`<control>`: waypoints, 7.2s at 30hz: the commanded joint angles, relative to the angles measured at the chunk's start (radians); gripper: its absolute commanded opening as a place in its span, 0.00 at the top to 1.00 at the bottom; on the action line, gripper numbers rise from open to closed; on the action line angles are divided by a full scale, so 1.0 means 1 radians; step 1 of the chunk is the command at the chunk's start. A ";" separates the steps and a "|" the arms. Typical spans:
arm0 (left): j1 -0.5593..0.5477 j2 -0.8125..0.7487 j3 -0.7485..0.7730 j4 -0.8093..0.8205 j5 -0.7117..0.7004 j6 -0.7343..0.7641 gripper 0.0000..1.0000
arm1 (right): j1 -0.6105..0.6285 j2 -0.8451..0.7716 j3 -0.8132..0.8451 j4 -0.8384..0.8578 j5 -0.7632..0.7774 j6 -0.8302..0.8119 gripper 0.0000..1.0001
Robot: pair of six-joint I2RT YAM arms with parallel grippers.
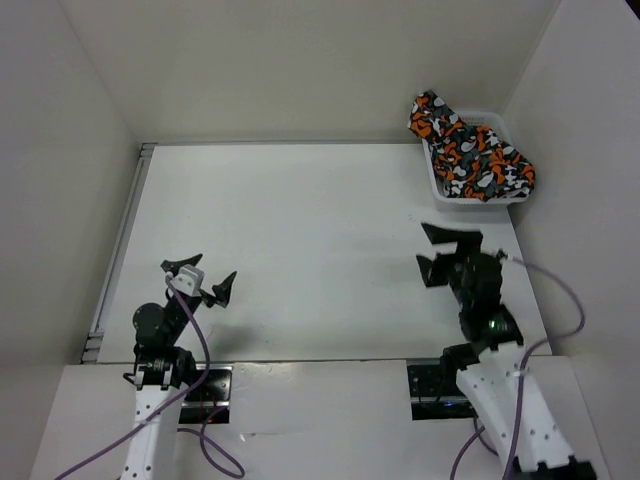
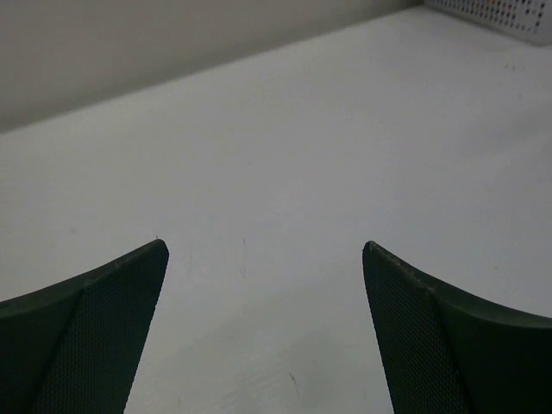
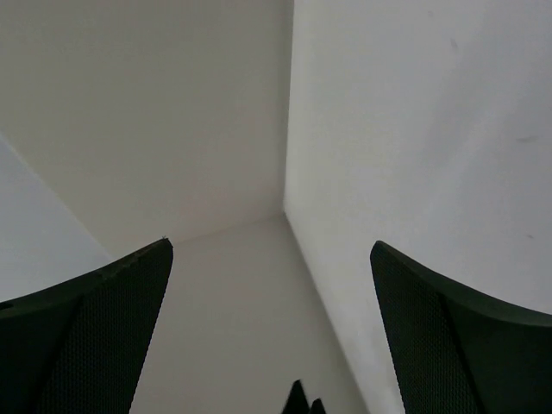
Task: Fold and stack the shorts
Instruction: Grab the shorts from the pile, then move the shorts to the center of the board, then flatten the shorts out
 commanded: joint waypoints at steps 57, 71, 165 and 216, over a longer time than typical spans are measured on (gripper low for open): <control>-0.134 1.412 1.180 -0.399 -0.239 0.004 0.00 | 0.043 1.431 2.018 -0.183 0.375 -1.521 1.00; -0.056 1.401 1.247 -0.352 -0.336 0.004 0.00 | 0.420 1.336 2.138 -0.155 -0.030 -1.474 1.00; -0.522 1.561 1.210 -0.696 -0.167 0.004 0.01 | 0.159 1.371 1.202 -0.054 -0.257 -0.847 1.00; -0.091 1.604 1.278 -0.837 -0.046 0.004 0.10 | 0.202 1.295 0.954 -0.088 -0.151 -0.764 1.00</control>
